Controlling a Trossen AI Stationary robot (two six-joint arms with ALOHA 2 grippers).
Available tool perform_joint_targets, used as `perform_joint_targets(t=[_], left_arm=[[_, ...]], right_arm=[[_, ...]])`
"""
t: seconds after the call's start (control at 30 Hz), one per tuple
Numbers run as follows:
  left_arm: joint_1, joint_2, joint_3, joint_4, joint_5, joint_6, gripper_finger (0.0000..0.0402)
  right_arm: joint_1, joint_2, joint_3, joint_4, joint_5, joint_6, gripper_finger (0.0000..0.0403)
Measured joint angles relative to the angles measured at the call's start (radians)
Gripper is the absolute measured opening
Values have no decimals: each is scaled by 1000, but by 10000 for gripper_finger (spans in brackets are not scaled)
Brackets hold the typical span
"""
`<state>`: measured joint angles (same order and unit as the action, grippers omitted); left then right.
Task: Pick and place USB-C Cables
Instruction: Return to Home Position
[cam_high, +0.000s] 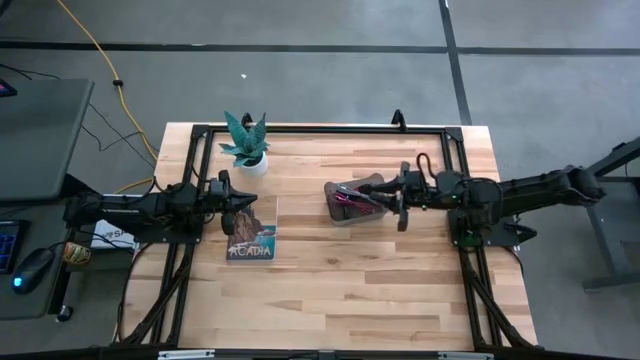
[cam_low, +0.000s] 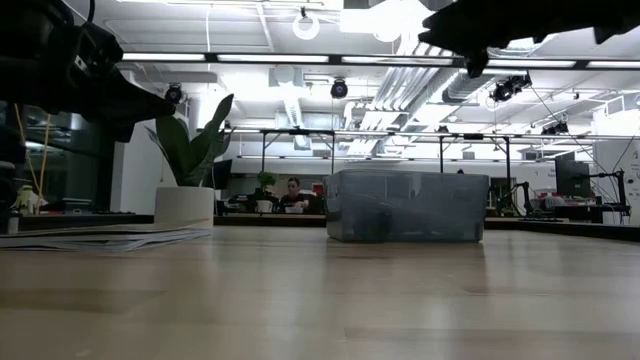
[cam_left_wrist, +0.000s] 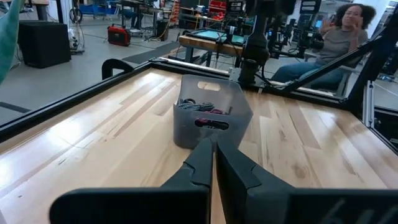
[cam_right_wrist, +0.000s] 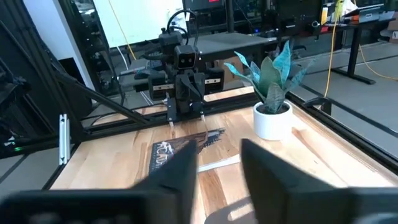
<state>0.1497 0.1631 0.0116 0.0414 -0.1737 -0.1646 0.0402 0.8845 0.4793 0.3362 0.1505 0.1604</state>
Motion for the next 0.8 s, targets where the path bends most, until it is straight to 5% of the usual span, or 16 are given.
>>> perform_joint_targets(t=[0.17,0.8], left_arm=[[0,0,0,0,0,0,1],[0,0,0,0,0,0,3]], right_arm=[[0,-143,0,-186,9,18,11],[0,-526,-48,-437,52,31,1]])
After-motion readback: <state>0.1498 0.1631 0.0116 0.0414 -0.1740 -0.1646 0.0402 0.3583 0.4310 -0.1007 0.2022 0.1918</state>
